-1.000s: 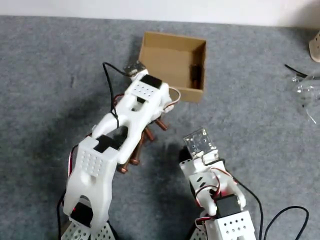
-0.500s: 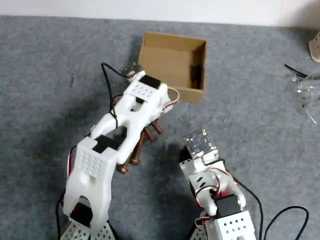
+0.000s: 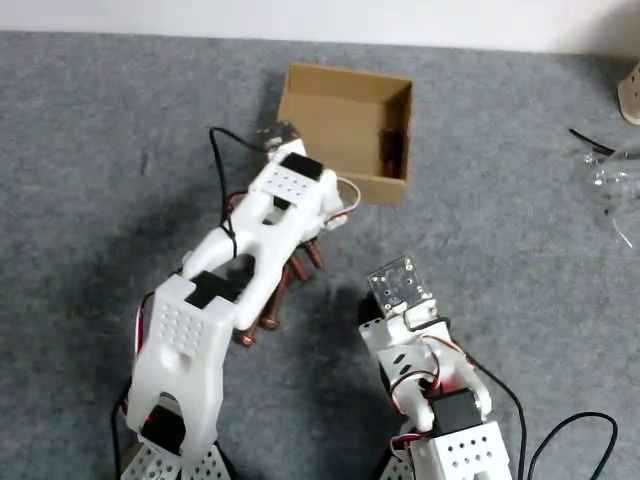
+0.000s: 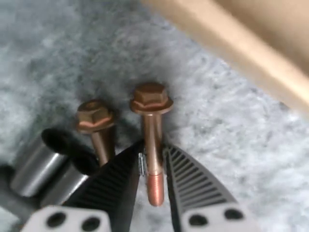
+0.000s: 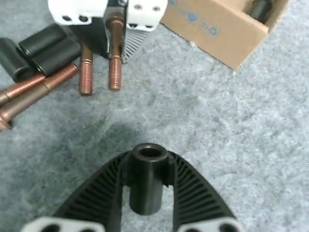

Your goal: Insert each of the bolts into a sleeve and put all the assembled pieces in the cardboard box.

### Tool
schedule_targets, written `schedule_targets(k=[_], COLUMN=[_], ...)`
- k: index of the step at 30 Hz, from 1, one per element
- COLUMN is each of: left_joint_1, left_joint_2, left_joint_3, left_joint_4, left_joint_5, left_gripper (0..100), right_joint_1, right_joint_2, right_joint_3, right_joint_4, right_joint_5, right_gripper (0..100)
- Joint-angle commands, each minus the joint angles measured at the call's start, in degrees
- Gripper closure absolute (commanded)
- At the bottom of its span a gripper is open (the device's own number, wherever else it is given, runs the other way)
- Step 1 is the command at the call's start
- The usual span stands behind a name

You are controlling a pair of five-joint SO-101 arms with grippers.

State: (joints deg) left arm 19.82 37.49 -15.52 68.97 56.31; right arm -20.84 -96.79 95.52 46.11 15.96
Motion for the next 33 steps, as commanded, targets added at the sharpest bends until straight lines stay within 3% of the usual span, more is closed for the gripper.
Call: schedule_targets(k=[1,5,10,33], left_joint_1=[2.33,4.88,7.25,4.62], left_joint_2=[-0.92,-1.45,-6.46,-44.35], left_joint_3=[-0.75,-0.66,2.95,31.69], left_joint_4=[-0.97,-0.7,-0.79,-1.76], left_joint_5=[-6.68,-12.31,-13.89,-13.8], left_gripper=[100,100,100,100], right_joint_1=[1.8,3.12,3.12,3.12], right_joint_2=[-0.84,-0.84,-0.84,-0.84], right_joint_3=[-0.31,-0.31,-0.31,-0.22], right_joint_4=[-2.07,-2.07,-2.07,-2.15], right_joint_5=[-0.18,-0.18,-0.18,-0.18], right_gripper=[99.4,99.4,99.4,99.4])
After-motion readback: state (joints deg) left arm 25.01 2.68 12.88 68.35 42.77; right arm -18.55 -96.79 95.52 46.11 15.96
